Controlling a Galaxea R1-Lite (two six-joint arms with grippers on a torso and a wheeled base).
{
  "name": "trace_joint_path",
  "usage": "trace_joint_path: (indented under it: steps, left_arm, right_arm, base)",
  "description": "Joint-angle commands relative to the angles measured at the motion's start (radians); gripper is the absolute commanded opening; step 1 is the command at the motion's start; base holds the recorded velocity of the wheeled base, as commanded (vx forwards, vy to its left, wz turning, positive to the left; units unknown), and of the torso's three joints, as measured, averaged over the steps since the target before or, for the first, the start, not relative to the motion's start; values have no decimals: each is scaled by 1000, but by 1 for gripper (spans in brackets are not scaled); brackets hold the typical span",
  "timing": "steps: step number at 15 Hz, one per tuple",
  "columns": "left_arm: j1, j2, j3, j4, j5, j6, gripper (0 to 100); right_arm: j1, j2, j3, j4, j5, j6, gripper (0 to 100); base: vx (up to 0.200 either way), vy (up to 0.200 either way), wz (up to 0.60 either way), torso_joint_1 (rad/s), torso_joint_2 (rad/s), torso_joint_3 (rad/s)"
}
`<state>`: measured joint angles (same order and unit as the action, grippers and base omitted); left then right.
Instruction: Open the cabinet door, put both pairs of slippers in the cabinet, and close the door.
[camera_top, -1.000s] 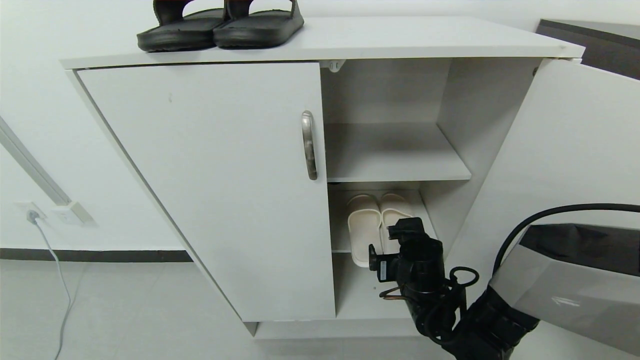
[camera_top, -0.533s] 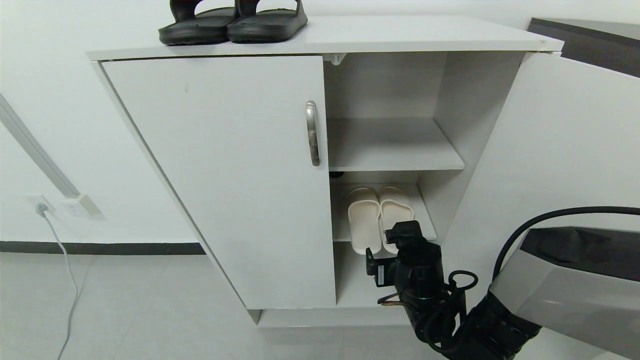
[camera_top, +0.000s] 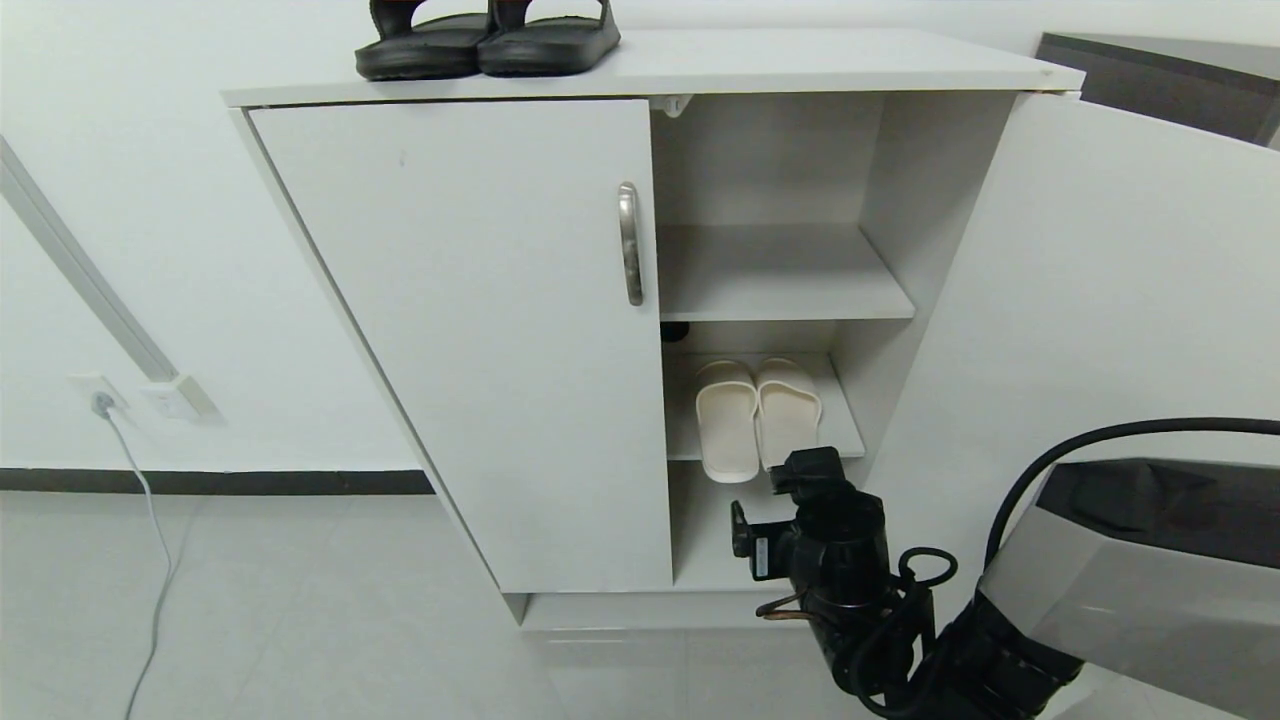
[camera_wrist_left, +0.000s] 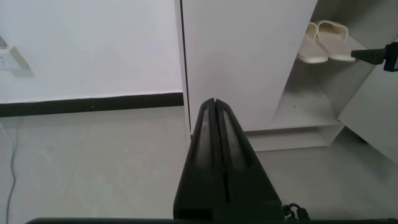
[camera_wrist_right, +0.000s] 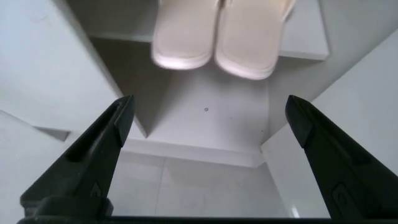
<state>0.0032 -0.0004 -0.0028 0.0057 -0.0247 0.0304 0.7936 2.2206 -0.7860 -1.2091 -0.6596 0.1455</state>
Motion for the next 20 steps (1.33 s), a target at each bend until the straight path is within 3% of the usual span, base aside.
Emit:
trace_joint_path:
  steps: [1,13,20]
  left_arm:
    - [0,0,1,0,0,0,0]
    - [0,0,1,0,0,0,0]
    - [0,0,0,0,0,-1,0]
  right_arm:
    - [-1,2,1,-3,0,0,100]
    - [-1,10,14,-20,0,-9,100]
    - [-4,39,16,-78,0,-37,100]
  base:
    - [0,0,0,0,0,0]
    - [0,0,0,1,3,116]
    - [0,0,0,0,0,0]
